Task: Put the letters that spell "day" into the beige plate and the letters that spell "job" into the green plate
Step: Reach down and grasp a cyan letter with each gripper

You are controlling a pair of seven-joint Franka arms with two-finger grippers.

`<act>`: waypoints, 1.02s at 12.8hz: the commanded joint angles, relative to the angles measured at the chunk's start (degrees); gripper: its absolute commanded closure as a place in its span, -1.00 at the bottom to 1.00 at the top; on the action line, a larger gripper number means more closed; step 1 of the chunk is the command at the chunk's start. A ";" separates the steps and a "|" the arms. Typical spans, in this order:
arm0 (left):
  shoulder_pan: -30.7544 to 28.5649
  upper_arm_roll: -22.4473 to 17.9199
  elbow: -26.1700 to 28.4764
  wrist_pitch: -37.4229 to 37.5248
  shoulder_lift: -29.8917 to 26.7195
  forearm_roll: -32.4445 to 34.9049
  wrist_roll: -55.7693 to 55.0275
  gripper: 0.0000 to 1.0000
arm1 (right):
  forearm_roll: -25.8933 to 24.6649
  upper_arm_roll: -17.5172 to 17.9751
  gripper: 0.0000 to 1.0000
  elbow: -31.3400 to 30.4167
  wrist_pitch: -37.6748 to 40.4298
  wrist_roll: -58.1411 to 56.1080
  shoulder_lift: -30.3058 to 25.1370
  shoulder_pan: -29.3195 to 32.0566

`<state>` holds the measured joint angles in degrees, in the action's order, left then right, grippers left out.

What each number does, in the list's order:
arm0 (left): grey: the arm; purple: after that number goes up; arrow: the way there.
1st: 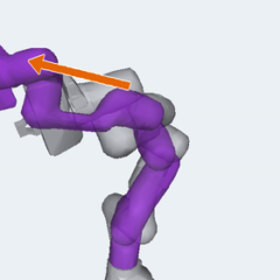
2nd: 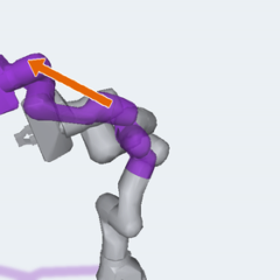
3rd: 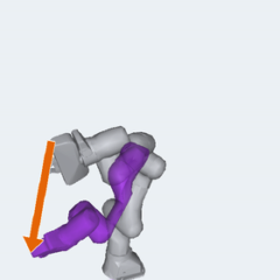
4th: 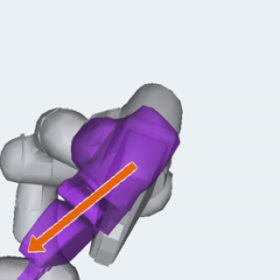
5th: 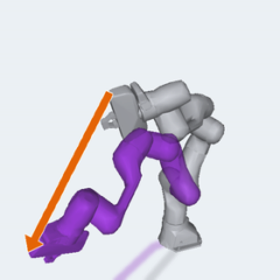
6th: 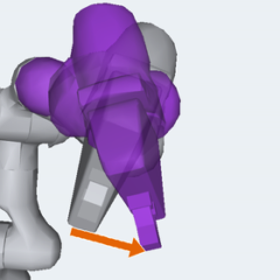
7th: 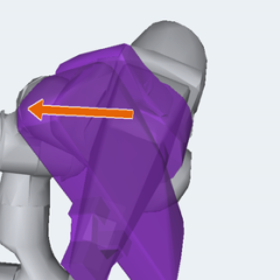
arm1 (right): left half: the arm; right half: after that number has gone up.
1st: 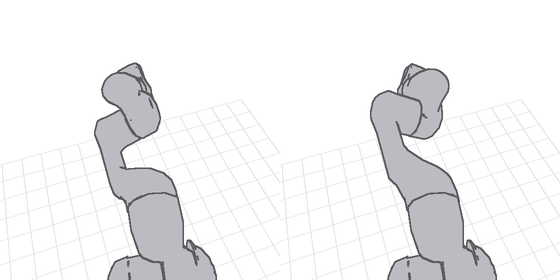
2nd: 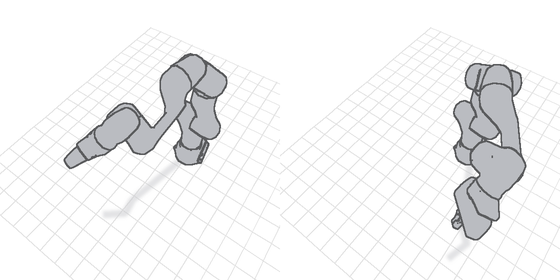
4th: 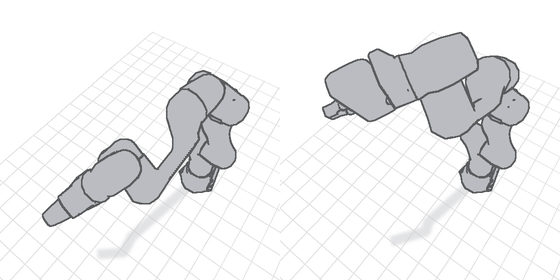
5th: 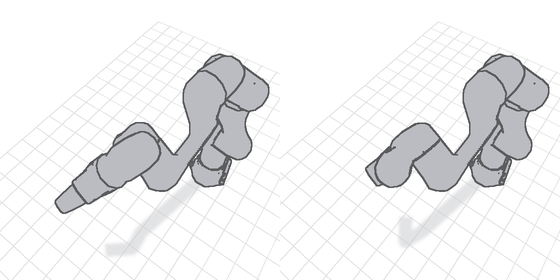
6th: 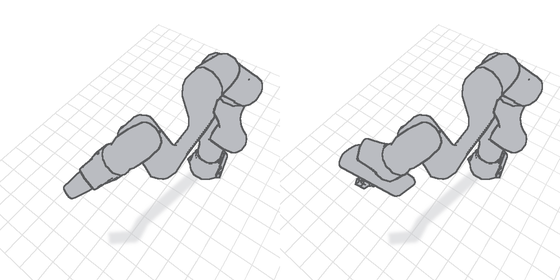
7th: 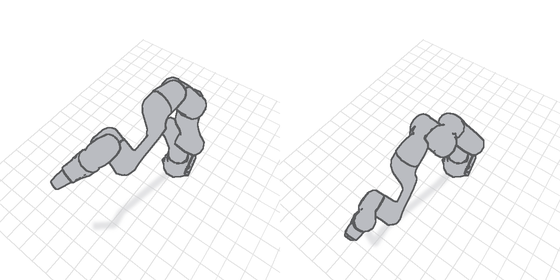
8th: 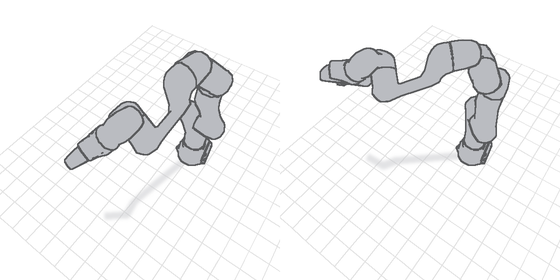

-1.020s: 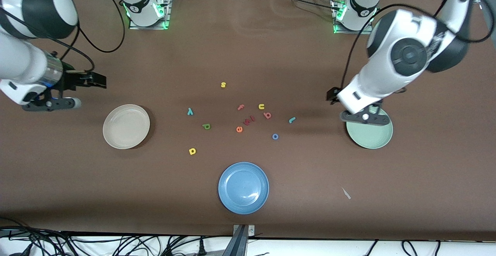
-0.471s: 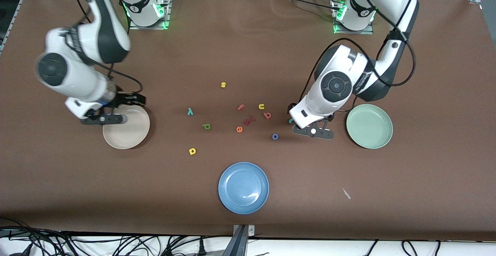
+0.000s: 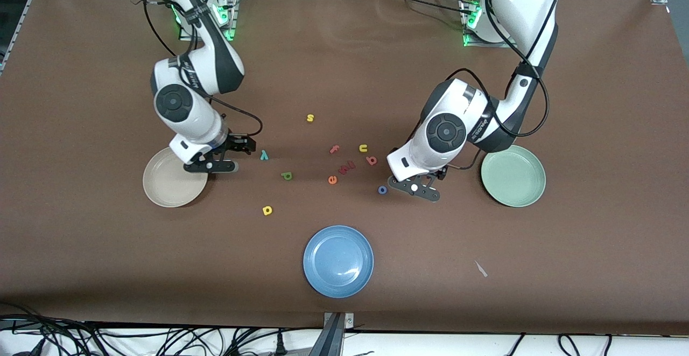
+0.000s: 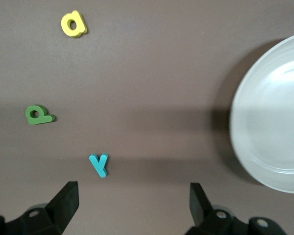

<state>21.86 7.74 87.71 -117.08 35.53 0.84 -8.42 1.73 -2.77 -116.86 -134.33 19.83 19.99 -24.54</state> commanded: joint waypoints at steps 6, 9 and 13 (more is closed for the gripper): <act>3.09 -0.53 5.62 -6.23 2.18 -0.66 5.34 -1.00 | 0.47 -0.39 -1.00 -2.50 -11.21 5.30 6.37 -5.43; 4.24 -0.53 8.17 -6.23 1.56 3.64 5.95 -0.93 | 0.38 -0.30 -0.99 -2.76 -13.50 5.04 7.95 -5.61; 3.10 -0.62 8.70 -6.49 2.35 3.65 16.31 -0.79 | 0.12 -0.30 -0.68 -2.67 -13.50 3.90 9.18 -5.61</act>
<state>25.65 7.48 94.89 -122.67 38.82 3.51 2.78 1.72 -2.79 -119.46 -146.86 24.40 28.52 -29.68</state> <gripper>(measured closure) 0.079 0.110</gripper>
